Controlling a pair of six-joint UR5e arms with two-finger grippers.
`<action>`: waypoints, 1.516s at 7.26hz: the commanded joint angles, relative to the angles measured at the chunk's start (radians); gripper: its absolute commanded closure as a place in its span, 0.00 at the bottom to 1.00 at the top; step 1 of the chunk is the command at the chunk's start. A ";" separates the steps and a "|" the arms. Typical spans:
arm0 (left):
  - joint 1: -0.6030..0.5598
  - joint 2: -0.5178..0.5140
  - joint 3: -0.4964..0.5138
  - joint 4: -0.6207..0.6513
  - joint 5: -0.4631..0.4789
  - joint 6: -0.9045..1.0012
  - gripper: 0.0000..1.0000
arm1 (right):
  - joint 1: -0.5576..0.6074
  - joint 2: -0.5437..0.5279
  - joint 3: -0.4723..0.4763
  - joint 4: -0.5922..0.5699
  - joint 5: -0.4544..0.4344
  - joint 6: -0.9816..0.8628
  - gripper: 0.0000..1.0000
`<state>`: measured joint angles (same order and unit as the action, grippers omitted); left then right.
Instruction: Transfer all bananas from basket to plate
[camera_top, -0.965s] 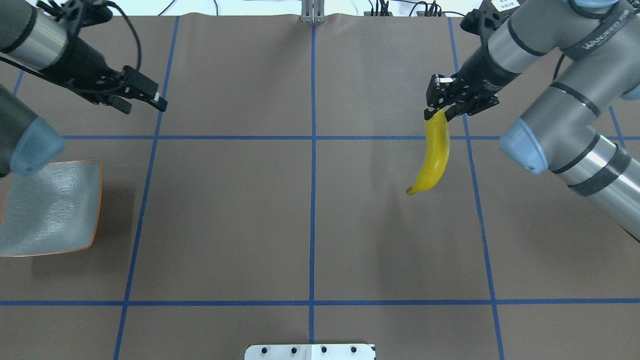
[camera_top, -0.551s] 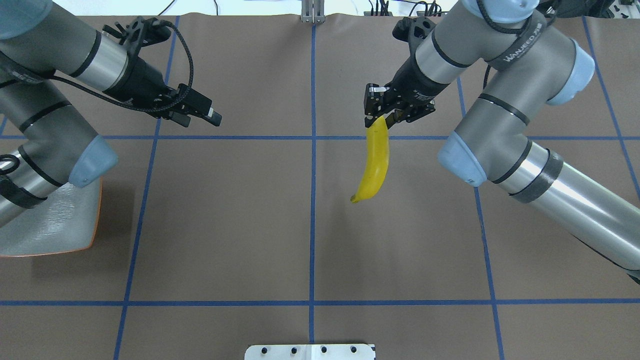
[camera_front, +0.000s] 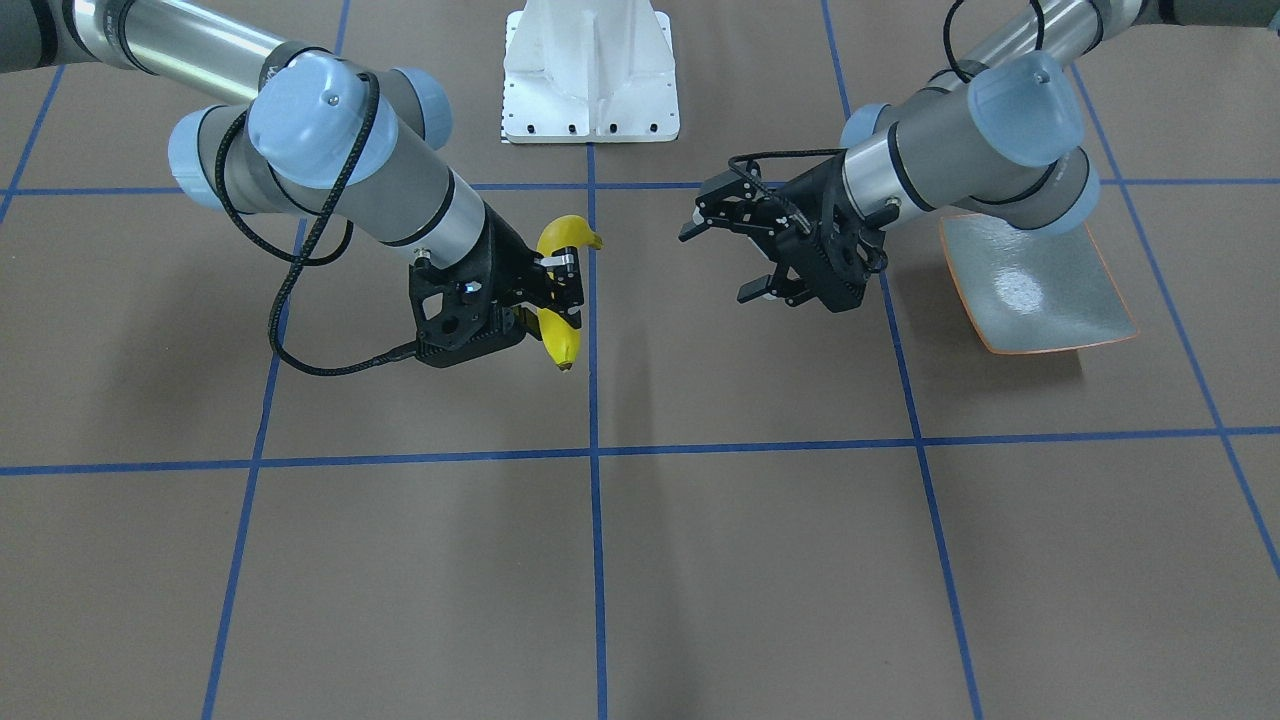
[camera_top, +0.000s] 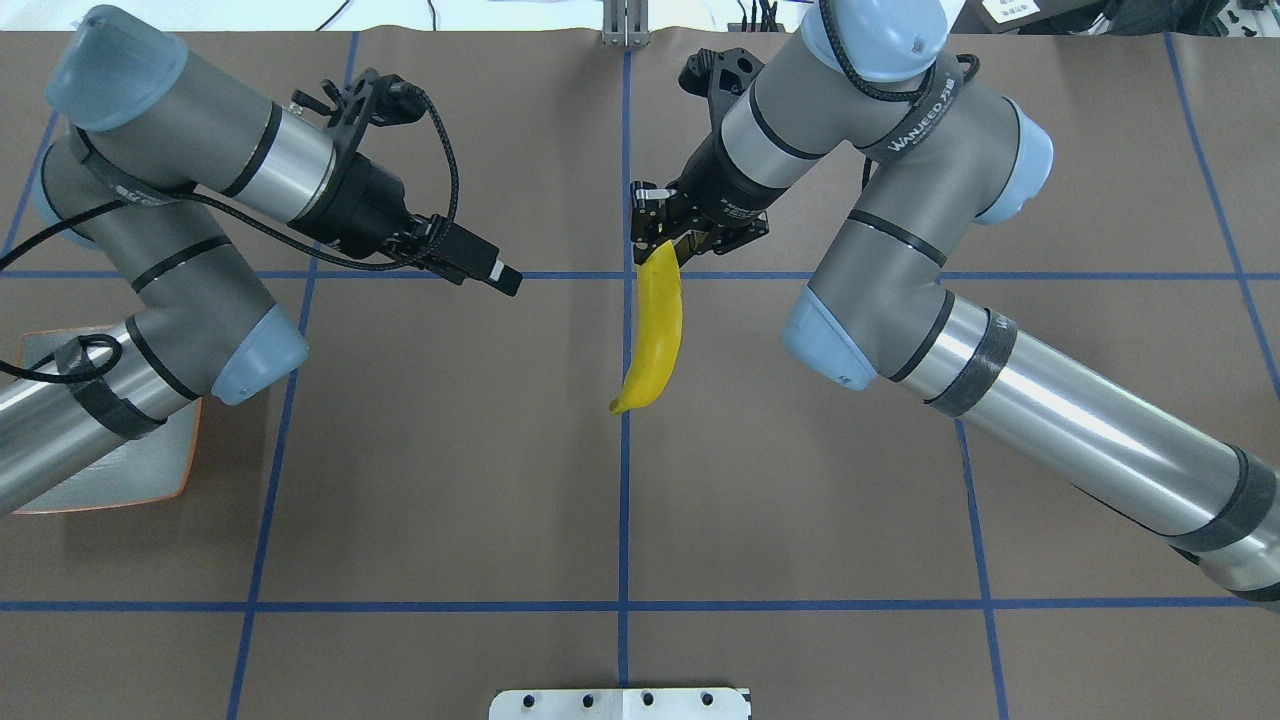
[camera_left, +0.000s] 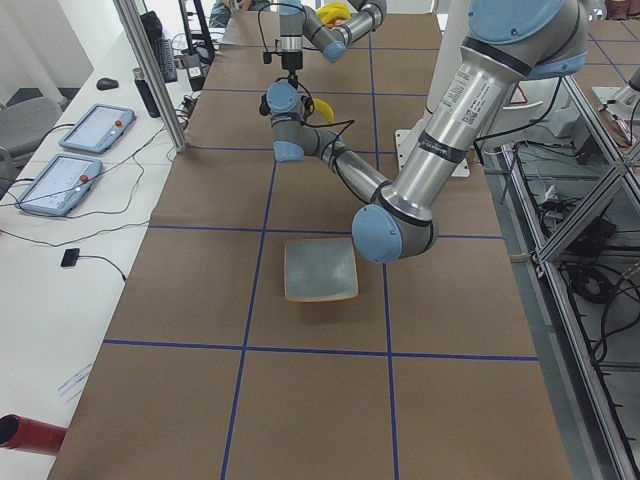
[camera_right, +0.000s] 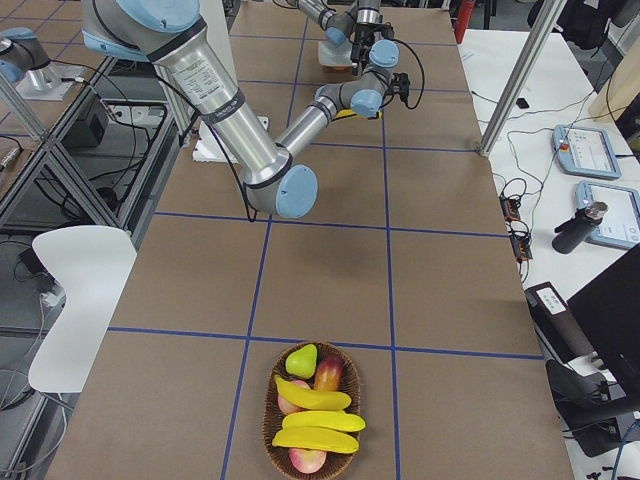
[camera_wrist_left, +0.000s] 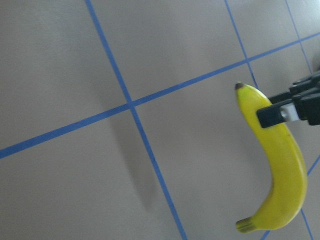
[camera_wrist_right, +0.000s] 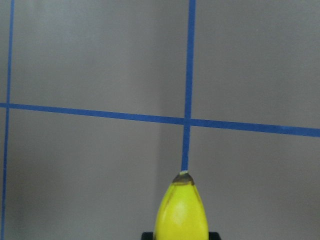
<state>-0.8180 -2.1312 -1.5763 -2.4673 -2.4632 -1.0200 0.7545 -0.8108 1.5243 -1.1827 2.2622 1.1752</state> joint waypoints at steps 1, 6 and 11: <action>0.042 -0.030 0.001 -0.035 0.003 -0.006 0.01 | -0.029 0.030 -0.041 0.095 -0.042 0.076 1.00; 0.077 -0.036 0.013 -0.091 0.035 -0.071 0.01 | -0.040 0.053 -0.049 0.186 -0.053 0.225 1.00; 0.091 -0.036 0.015 -0.093 0.035 -0.071 0.18 | -0.040 0.070 -0.049 0.187 -0.052 0.251 1.00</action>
<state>-0.7298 -2.1675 -1.5617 -2.5600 -2.4283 -1.0907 0.7148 -0.7457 1.4757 -0.9957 2.2104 1.4234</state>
